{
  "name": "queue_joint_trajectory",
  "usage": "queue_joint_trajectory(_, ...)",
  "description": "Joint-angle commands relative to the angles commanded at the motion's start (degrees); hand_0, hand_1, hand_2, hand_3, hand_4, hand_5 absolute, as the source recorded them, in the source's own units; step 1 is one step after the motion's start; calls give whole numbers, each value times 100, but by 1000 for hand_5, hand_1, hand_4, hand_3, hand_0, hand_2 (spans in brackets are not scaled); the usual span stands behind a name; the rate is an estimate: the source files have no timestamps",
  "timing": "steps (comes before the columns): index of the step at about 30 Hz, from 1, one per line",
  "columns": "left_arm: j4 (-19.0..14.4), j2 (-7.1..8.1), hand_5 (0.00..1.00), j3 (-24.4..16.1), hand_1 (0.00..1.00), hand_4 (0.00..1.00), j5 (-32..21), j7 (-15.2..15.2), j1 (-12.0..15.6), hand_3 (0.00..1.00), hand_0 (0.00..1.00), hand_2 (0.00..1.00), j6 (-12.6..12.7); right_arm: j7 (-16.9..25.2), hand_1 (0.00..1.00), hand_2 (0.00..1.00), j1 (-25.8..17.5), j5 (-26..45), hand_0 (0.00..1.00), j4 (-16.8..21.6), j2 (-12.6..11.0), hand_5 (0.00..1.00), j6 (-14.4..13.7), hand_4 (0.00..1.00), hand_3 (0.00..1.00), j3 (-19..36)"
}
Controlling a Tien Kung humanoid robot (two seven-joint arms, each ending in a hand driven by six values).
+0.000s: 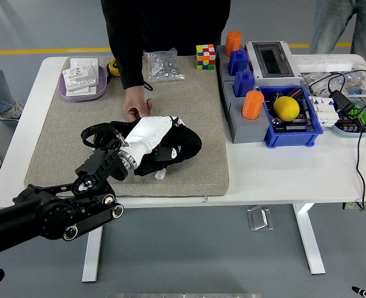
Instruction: Pick the rag up,wipe the panel,place it on the desk
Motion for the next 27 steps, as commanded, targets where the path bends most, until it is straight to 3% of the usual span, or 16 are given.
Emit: queue_joint_trajectory(27, 363, 370, 2, -503, 173, 292, 165, 2, 168, 527, 250, 562, 50, 4, 672, 716, -49, -18, 781, 2, 96, 552, -39, 998, 640, 53)
